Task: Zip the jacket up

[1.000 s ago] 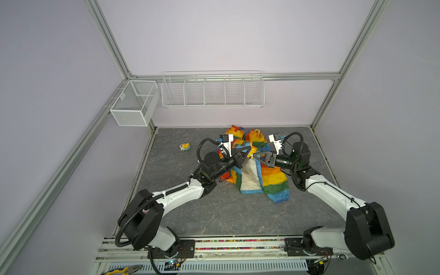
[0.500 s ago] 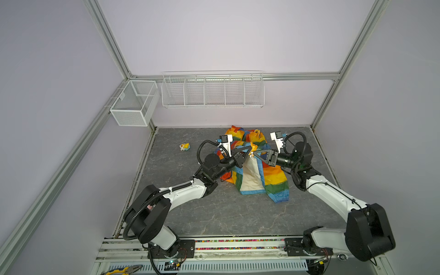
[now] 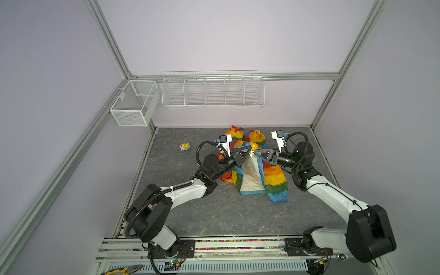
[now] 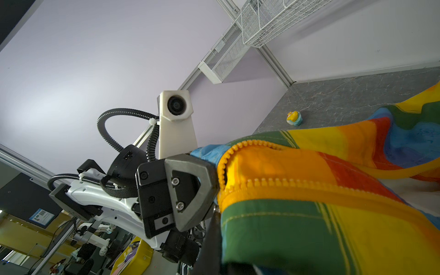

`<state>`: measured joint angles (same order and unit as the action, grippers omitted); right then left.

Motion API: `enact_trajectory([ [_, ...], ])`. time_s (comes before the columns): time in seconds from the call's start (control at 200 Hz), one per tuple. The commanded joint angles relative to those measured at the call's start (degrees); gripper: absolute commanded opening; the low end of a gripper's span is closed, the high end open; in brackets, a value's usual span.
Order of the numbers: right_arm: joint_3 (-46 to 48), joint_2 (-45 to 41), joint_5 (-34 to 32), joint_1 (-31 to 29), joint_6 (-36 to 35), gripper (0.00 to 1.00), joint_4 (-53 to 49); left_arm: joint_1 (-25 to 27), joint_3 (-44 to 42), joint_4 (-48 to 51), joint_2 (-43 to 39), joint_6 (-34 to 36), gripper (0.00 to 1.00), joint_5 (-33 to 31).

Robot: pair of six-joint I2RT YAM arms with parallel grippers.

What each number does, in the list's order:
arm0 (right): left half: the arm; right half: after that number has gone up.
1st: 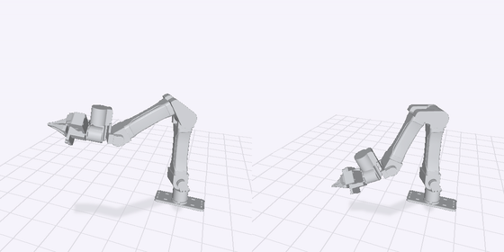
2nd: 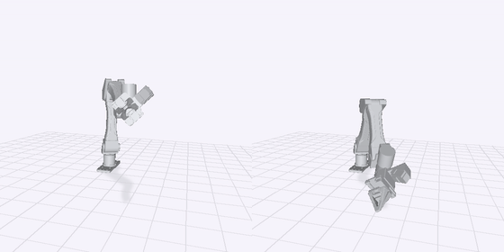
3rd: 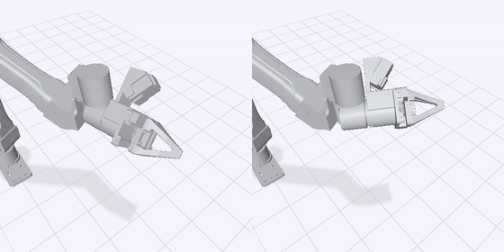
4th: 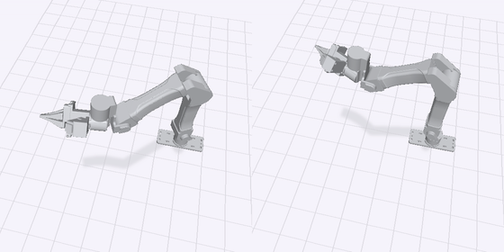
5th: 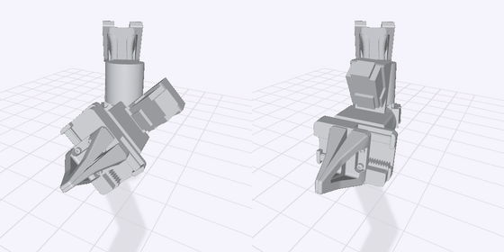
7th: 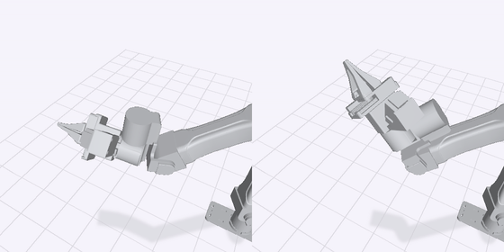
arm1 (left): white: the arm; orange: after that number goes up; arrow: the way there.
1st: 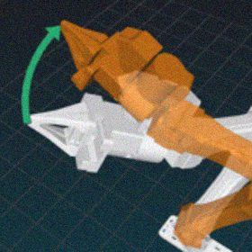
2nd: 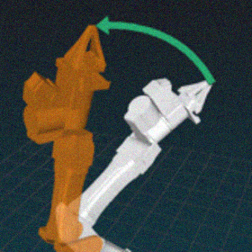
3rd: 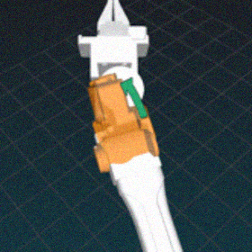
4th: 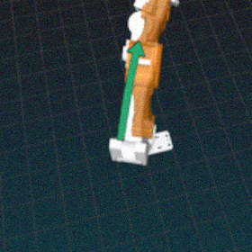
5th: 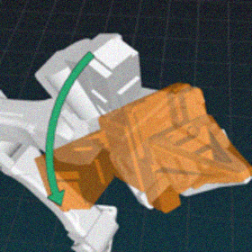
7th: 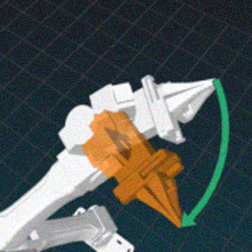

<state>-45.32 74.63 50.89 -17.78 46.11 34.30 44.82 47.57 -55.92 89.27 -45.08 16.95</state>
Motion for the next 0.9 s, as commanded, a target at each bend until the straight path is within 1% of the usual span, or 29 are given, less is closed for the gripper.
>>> enact_trajectory([
  [0.0,-1.17,-0.5,1.04,-0.26,0.81,0.06,3.57,-0.26,-0.88,-2.52,0.64,-0.62,0.0,1.63],
  [0.1,-1.17,-0.31,0.74,-0.3,0.84,0.06,3.42,-0.26,-1.0,-3.32,0.64,-0.98,0.0,2.03],
  [0.27,-1.5,-0.18,0.34,-0.2,1.0,0.06,3.65,-0.26,-0.29,-2.02,0.9,-1.36,0.0,3.42],
  [0.495,-2.45,0.41,0.08,0.01,1.53,0.06,3.51,-0.26,-0.59,0.15,0.14,-1.24,0.0,3.71],
  [0.895,-4.12,1.96,-1.15,0.73,4.39,0.06,5.63,-0.35,-0.77,2.9,-0.5,-0.99,0.0,4.49],
])
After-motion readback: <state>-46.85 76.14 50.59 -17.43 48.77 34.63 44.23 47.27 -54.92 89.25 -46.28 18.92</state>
